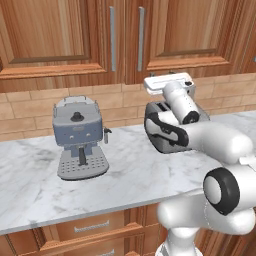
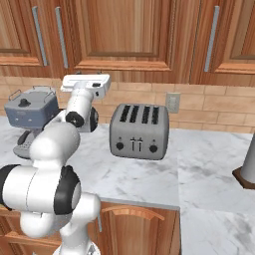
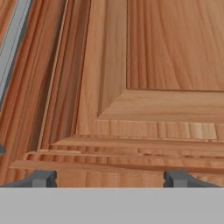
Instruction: Close all open cabinet doors.
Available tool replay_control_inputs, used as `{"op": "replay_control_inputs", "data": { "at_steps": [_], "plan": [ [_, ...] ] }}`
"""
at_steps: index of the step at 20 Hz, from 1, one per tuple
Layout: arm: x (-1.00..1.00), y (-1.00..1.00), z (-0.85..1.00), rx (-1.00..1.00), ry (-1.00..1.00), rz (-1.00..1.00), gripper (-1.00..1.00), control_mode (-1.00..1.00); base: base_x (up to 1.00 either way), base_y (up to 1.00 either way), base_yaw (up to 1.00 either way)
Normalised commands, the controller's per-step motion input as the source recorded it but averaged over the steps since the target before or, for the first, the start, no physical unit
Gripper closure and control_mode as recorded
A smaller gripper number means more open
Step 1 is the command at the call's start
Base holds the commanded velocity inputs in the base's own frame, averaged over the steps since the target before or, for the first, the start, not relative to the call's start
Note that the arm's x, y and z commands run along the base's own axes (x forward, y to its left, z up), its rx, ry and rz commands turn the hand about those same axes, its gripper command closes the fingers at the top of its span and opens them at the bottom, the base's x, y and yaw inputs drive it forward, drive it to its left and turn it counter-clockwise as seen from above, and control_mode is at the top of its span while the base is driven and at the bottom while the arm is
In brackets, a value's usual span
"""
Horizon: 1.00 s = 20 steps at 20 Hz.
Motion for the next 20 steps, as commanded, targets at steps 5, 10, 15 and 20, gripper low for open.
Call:
{"op": "replay_control_inputs", "data": {
  "at_steps": [5,10,15,20],
  "plan": [
    [0.18,0.00,0.22,0.00,0.02,-0.02,-1.00,-1.00,0.00,0.00,0.00],
    [0.15,0.00,0.18,0.00,0.02,-0.03,-1.00,-1.00,0.00,0.00,0.00],
    [0.09,0.00,0.11,0.00,0.03,-0.03,-1.00,-1.00,0.00,0.00,0.00],
    [0.01,0.00,0.08,0.00,0.08,-0.04,-1.00,-1.00,0.00,0.00,0.00]
  ]
}}
